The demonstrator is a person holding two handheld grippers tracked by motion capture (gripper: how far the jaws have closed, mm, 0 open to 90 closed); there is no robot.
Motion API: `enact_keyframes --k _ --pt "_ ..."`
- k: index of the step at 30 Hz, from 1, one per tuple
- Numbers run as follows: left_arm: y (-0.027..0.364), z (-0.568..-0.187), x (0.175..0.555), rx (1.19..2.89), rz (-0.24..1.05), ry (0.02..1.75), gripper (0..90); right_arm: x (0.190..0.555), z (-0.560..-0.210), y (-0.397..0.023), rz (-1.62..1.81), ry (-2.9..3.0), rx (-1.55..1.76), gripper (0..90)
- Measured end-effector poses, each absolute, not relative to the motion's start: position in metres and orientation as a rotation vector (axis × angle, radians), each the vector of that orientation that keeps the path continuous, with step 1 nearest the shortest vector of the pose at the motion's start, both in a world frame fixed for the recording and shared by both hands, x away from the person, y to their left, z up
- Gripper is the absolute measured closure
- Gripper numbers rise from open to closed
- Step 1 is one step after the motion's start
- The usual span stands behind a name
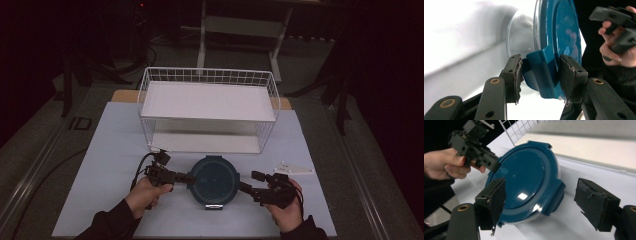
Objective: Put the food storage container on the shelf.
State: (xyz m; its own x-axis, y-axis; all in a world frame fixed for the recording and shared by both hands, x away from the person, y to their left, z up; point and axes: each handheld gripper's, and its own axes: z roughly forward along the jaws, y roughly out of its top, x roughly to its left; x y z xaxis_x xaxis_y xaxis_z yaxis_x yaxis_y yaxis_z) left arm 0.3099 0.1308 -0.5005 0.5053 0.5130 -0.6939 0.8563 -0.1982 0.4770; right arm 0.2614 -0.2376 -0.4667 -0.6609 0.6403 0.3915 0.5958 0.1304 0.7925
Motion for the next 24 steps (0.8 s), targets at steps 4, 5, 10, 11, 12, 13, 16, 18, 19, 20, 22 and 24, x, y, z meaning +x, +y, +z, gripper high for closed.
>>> enact_keyframes --k 4,5,10,11,12,13,16,18,19,20,22,24 --pt "0.130 -0.498 0.305 1.870 -0.458 1.113 55.6 0.271 -0.476 -0.236 1.603 2.389 1.343 33.0" --pt "0.130 -0.498 0.304 1.871 -0.458 1.110 56.0 0.273 -0.479 -0.235 1.592 2.400 1.360 34.4" --pt "0.130 -0.497 0.300 1.886 -0.429 1.066 56.4 0.278 -0.489 -0.234 1.585 2.445 1.425 40.1" --pt "0.130 -0.496 0.300 1.888 -0.426 1.060 56.7 0.279 -0.490 -0.234 1.590 2.446 1.443 41.3" --pt "0.130 -0.496 0.299 1.895 -0.418 1.049 56.7 0.280 -0.492 -0.235 1.599 2.452 1.455 42.1" --pt "0.130 -0.495 0.298 1.898 -0.414 1.047 56.8 0.281 -0.493 -0.235 1.613 2.458 1.474 42.1" --pt "0.130 -0.494 0.296 1.905 -0.403 1.034 57.0 0.282 -0.498 -0.235 1.617 2.487 1.488 44.3" --pt "0.129 -0.494 0.295 1.906 -0.397 1.029 57.2 0.282 -0.501 -0.234 1.618 2.500 1.507 46.3" --pt "0.129 -0.494 0.295 1.906 -0.395 1.028 57.2 0.282 -0.501 -0.234 1.628 2.506 1.516 47.5" --pt "0.129 -0.494 0.294 1.902 -0.391 1.027 57.2 0.282 -0.501 -0.234 1.631 2.511 1.522 48.8" --pt "0.130 -0.494 0.293 1.902 -0.389 1.025 57.3 0.282 -0.501 -0.233 1.641 2.519 1.516 50.4" --pt "0.130 -0.494 0.291 1.900 -0.381 1.024 57.3 0.282 -0.502 -0.234 1.659 2.528 1.541 52.6"
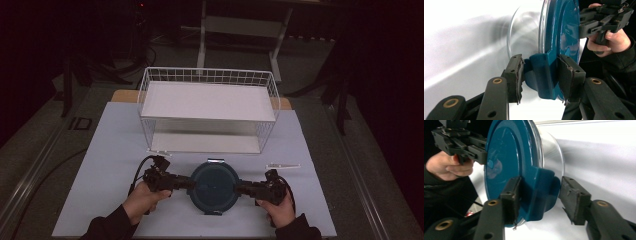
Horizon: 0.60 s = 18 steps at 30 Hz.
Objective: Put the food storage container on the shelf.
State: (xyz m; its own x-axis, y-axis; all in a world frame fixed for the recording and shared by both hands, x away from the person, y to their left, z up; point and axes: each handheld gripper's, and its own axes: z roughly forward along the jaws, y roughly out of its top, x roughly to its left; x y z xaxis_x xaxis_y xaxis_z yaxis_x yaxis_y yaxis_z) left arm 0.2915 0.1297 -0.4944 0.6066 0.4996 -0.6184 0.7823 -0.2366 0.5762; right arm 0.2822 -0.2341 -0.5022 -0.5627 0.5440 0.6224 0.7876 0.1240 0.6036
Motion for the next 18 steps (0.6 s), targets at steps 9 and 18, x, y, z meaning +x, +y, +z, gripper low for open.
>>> enact_keyframes --k 9,18 --pt "0.129 -0.494 0.285 1.908 -0.341 1.014 56.8 0.281 -0.502 -0.234 -1.398 -2.127 -1.276 55.0" --pt "0.129 -0.494 0.280 1.880 -0.331 1.042 57.2 0.276 -0.502 -0.234 -1.413 -2.111 -1.293 55.7"
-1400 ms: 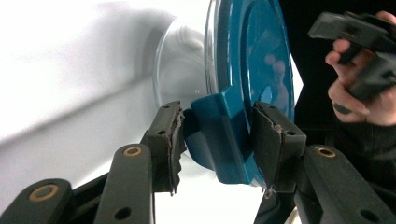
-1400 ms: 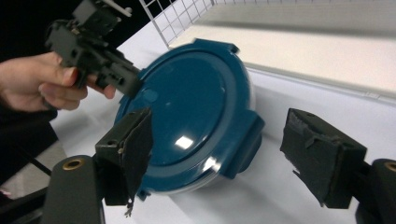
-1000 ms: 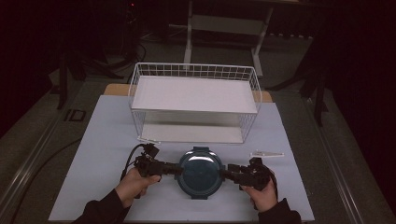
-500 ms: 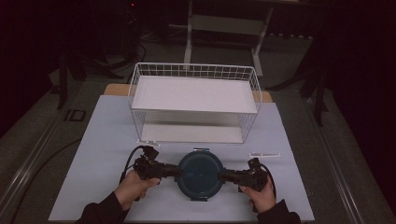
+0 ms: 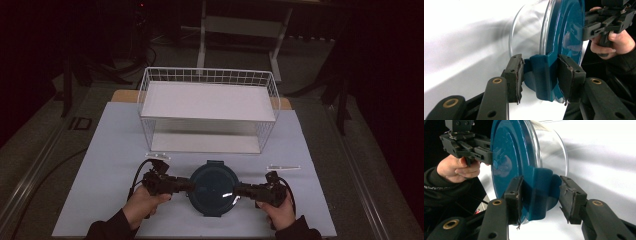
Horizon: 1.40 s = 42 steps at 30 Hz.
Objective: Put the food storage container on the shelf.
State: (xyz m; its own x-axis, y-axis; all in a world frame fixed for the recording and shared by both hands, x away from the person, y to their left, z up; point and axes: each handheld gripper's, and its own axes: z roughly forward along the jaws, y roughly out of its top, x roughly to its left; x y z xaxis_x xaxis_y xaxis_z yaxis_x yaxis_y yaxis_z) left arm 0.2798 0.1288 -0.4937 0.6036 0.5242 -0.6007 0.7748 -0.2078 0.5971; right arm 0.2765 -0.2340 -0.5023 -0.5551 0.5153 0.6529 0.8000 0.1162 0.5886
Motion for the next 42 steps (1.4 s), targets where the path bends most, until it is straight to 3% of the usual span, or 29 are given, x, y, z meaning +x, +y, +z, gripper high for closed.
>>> enact_keyframes --k 22,42 --pt "0.133 -0.471 0.291 1.851 -0.250 1.009 57.3 0.286 -0.481 -0.230 -1.484 -2.142 -1.279 55.9" --pt "0.136 -0.458 0.333 1.800 -0.110 0.966 57.0 0.339 -0.459 -0.224 -1.586 -2.222 -1.239 55.6"
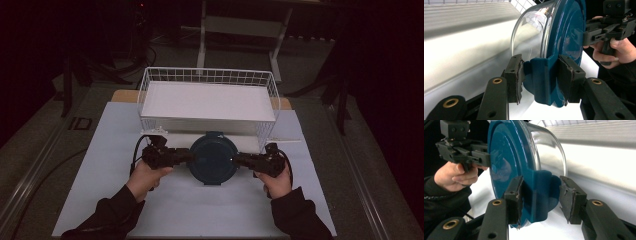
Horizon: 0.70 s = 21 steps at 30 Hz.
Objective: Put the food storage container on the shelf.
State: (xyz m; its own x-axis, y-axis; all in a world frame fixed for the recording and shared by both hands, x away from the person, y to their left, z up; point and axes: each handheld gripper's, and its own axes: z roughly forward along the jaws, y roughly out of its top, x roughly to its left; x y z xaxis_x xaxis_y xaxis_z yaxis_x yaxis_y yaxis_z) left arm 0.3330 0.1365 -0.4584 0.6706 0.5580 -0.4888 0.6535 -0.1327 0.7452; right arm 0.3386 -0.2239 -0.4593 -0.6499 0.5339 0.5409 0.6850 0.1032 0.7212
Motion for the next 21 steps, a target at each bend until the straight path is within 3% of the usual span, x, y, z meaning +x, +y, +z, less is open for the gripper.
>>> enact_keyframes --k 21 --pt "0.137 -0.493 0.373 1.770 -0.046 0.988 56.7 0.383 -0.487 -0.216 -1.584 -2.295 -1.300 54.9"
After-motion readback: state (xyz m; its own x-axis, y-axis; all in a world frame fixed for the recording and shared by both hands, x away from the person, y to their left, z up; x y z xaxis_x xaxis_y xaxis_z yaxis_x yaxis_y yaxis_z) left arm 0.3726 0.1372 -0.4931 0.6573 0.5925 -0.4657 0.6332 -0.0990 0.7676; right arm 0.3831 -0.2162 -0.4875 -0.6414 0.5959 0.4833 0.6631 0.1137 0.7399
